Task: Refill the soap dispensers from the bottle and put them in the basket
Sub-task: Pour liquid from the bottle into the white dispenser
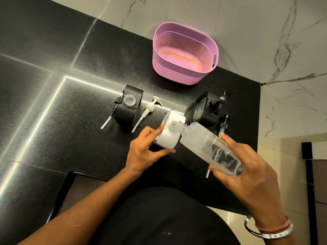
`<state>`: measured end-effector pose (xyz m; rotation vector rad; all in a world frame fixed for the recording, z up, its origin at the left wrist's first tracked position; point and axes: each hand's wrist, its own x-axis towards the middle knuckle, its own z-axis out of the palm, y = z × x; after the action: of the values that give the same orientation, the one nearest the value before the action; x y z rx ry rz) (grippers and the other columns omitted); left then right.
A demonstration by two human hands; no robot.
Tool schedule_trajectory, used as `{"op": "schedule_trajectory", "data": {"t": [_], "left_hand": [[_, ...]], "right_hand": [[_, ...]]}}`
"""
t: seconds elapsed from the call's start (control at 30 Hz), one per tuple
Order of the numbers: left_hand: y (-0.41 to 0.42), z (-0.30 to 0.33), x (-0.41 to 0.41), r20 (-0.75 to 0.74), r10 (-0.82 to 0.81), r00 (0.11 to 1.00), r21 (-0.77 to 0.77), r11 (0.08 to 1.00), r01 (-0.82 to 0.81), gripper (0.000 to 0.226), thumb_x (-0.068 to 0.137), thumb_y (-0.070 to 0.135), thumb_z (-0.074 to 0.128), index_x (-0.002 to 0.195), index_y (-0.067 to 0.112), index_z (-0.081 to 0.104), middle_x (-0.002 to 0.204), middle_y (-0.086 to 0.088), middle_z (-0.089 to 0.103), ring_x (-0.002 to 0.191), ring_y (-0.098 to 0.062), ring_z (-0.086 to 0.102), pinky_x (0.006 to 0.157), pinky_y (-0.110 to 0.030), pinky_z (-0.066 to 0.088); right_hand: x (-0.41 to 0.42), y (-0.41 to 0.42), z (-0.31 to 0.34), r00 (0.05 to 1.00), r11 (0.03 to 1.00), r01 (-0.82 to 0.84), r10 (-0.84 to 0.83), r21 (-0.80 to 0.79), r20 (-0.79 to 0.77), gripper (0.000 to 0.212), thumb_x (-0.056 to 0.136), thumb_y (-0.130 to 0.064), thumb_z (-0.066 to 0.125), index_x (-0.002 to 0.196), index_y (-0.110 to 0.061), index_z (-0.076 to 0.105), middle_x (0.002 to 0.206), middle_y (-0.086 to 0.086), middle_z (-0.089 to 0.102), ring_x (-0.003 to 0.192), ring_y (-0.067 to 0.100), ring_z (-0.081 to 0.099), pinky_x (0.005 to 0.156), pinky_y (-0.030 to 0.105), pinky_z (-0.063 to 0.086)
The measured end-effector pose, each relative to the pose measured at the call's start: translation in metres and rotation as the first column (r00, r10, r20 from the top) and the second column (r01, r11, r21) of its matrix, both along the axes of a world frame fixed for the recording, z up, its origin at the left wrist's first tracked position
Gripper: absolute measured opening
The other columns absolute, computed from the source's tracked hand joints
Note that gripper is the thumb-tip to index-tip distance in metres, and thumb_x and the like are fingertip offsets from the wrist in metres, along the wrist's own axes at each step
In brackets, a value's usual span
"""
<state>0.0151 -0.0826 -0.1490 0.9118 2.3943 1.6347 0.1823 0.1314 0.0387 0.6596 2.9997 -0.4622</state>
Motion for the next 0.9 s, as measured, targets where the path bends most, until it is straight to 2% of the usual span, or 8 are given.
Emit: {"op": "schedule_trajectory", "data": {"t": [0.4, 0.9], "left_hand": [[-0.0001, 0.0025, 0.0005, 0.020, -0.001, 1.000, -0.011, 1.000, 0.002, 0.085, 0.081, 0.059, 0.085, 0.148, 0.013, 0.061, 0.103, -0.001, 0.058, 0.085, -0.018, 0.061, 0.065, -0.034, 0.058], [0.0000, 0.0032, 0.0008, 0.009, 0.006, 1.000, -0.006, 1.000, -0.006, 0.084, 0.080, 0.056, 0.087, 0.147, 0.011, 0.062, 0.103, 0.001, 0.058, 0.085, -0.014, 0.059, 0.068, -0.025, 0.056]], "right_hand": [[0.0006, -0.0004, 0.0005, 1.000, 1.000, 0.001, -0.001, -0.001, 0.006, 0.092, 0.075, -0.062, 0.071, 0.157, -0.029, 0.045, 0.122, -0.003, 0.066, 0.099, 0.011, 0.064, 0.062, 0.015, 0.055], [0.0011, 0.0015, -0.0017, 1.000, 1.000, 0.000, 0.000, 0.004, 0.009, 0.093, 0.075, -0.061, 0.073, 0.158, -0.029, 0.044, 0.123, -0.002, 0.066, 0.099, 0.012, 0.065, 0.062, 0.016, 0.056]]}}
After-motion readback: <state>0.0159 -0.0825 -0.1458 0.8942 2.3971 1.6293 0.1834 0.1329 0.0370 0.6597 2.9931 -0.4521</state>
